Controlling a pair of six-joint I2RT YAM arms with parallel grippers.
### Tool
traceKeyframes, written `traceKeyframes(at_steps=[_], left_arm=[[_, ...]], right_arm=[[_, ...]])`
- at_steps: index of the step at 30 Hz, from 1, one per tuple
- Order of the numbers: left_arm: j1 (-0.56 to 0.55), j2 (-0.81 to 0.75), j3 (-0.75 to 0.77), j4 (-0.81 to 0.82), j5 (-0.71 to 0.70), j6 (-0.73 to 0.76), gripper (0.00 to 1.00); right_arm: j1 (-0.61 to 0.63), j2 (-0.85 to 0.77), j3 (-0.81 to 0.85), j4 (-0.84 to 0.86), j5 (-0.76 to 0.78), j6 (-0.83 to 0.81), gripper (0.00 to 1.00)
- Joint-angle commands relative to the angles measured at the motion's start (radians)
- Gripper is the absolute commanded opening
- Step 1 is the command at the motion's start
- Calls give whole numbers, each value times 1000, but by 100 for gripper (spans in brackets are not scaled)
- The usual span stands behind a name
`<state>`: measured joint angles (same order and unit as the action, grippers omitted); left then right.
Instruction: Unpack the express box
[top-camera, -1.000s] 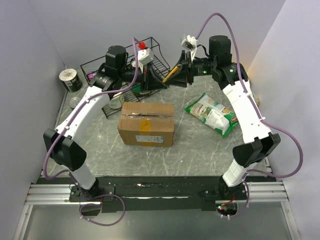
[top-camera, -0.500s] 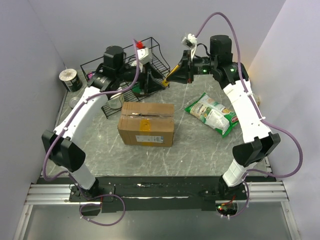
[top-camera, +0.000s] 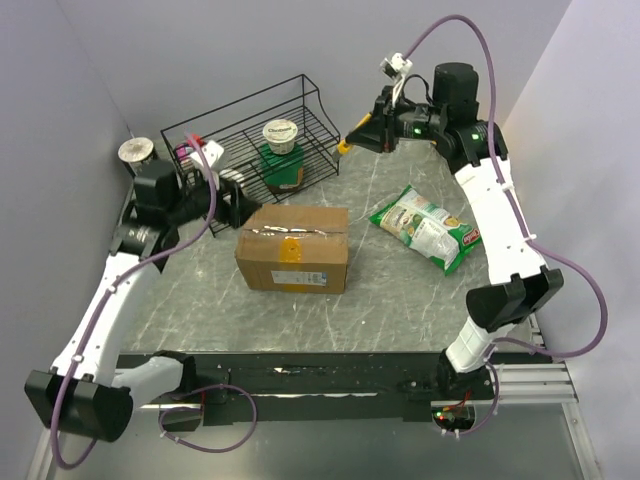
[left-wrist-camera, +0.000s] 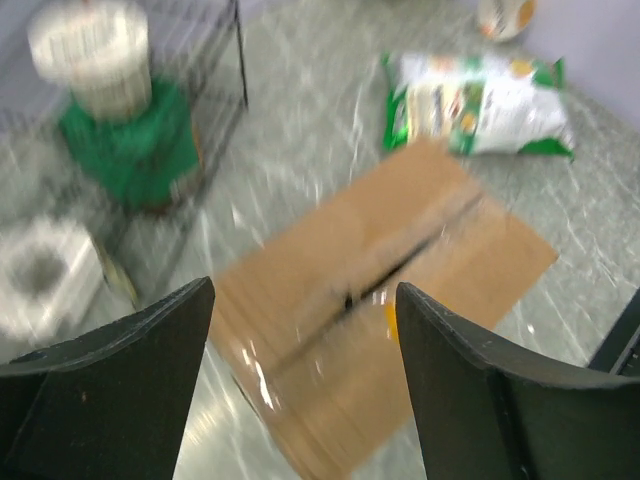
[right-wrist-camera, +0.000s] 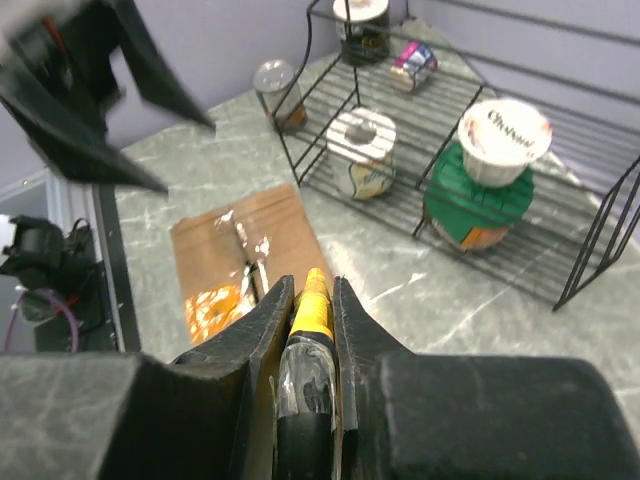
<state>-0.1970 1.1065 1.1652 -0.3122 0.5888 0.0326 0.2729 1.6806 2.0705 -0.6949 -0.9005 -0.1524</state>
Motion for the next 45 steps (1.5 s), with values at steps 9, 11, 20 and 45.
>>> traceKeyframes(at_steps=[9,11,20,45], left_arm=[[166,-4,-137,-47,-37,-210,80],[177,-19,-148,-47,3,-232,81],[186,-59,-369,79,137,-349,84],[179,148,-297,-51,396,-179,75]], right_arm=[[178,45,-3,236,98,-44,0],[189,111,99,212,42,40,0],[293,156,42,383,42,2,0],[384,153,-271,721,116,37,0]])
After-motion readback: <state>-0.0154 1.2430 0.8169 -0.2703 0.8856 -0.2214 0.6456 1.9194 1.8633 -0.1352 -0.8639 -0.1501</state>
